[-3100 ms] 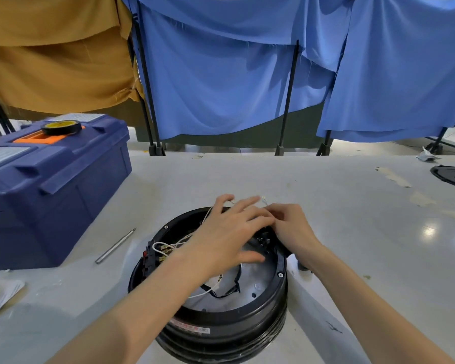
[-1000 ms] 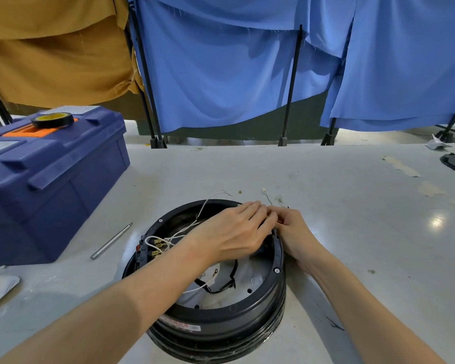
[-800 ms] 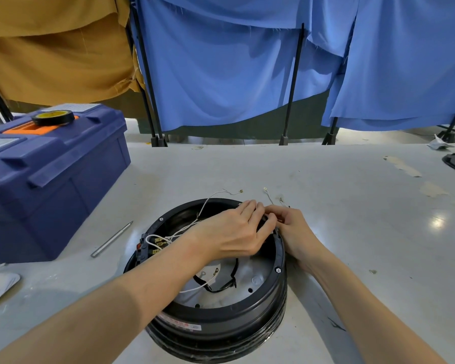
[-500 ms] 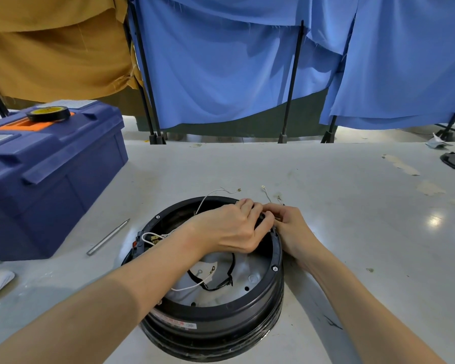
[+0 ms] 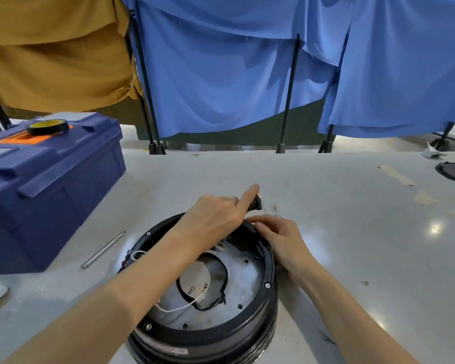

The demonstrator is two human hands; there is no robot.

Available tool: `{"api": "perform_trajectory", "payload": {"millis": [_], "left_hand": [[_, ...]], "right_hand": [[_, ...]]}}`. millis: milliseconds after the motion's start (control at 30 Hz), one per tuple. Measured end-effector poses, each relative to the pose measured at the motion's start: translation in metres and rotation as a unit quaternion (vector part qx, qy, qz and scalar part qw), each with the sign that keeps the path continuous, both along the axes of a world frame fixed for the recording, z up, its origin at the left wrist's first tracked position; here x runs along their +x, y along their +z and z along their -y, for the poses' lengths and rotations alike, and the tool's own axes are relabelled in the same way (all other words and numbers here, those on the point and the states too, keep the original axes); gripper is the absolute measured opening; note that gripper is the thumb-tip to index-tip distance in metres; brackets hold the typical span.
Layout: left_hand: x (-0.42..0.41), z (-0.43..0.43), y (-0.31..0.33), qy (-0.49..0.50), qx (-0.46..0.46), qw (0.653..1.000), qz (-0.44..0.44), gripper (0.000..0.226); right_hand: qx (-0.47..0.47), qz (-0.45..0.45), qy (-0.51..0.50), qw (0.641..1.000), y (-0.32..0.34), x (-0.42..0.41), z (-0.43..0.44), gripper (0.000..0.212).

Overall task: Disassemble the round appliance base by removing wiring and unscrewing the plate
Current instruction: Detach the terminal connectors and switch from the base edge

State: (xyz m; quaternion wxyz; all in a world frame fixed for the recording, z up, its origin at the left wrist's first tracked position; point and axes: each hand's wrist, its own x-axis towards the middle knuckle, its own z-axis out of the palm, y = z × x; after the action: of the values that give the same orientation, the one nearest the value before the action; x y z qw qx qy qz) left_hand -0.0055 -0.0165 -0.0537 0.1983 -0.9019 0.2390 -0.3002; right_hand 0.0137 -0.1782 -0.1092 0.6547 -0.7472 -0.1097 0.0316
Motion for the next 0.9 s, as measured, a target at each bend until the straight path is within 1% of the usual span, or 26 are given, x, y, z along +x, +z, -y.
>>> {"api": "perform_trajectory", "payload": {"millis": [67, 167, 267, 333, 400, 467, 500, 567, 633, 733, 800, 900], "left_hand": [[0.000, -0.001, 0.000, 0.000, 0.027, 1.000, 0.011, 0.066], [-0.001, 0.003, -0.006, -0.008, 0.030, 0.999, -0.010, 0.062], [0.002, 0.004, -0.004, -0.023, 0.020, 0.999, 0.018, 0.055], [0.002, 0.002, -0.005, -0.042, -0.016, 0.999, 0.016, 0.059], [0.000, 0.000, -0.004, -0.049, -0.085, 0.995, -0.007, 0.066], [0.000, -0.006, 0.000, -0.010, -0.148, 0.988, -0.048, 0.074], [0.001, -0.011, 0.000, 0.020, -0.166, 0.983, -0.076, 0.077], [0.003, -0.026, -0.003, 0.075, -0.192, 0.969, -0.139, 0.077], [0.003, -0.038, -0.006, 0.111, -0.222, 0.949, -0.193, 0.073], [0.001, -0.047, -0.016, 0.117, -0.287, 0.918, -0.247, 0.067], [0.002, -0.048, -0.019, 0.112, -0.323, 0.902, -0.265, 0.062], [0.005, -0.050, -0.021, 0.112, -0.342, 0.896, -0.260, 0.052]], "right_hand": [[0.047, -0.004, -0.020, 0.999, 0.004, -0.001, -0.001, 0.027], [0.060, 0.025, -0.057, 0.996, 0.015, -0.002, -0.002, 0.037], [0.066, 0.051, -0.044, 0.996, 0.022, -0.004, -0.002, 0.027], [0.075, 0.055, -0.028, 0.995, 0.025, -0.005, 0.000, 0.019], [0.107, 0.046, -0.018, 0.993, 0.027, -0.003, 0.002, 0.011], [0.145, 0.027, -0.050, 0.988, 0.030, 0.005, 0.008, 0.009], [0.144, 0.022, -0.079, 0.986, 0.030, 0.012, 0.014, 0.008], [0.114, 0.007, -0.130, 0.985, 0.030, 0.028, 0.027, 0.005], [0.077, -0.014, -0.161, 0.984, 0.025, 0.044, 0.038, 0.005], [0.004, -0.020, -0.207, 0.978, 0.013, 0.066, 0.049, 0.009], [-0.042, -0.015, -0.250, 0.967, 0.005, 0.078, 0.053, 0.014], [-0.084, -0.009, -0.286, 0.955, -0.004, 0.093, 0.055, 0.018]]}}
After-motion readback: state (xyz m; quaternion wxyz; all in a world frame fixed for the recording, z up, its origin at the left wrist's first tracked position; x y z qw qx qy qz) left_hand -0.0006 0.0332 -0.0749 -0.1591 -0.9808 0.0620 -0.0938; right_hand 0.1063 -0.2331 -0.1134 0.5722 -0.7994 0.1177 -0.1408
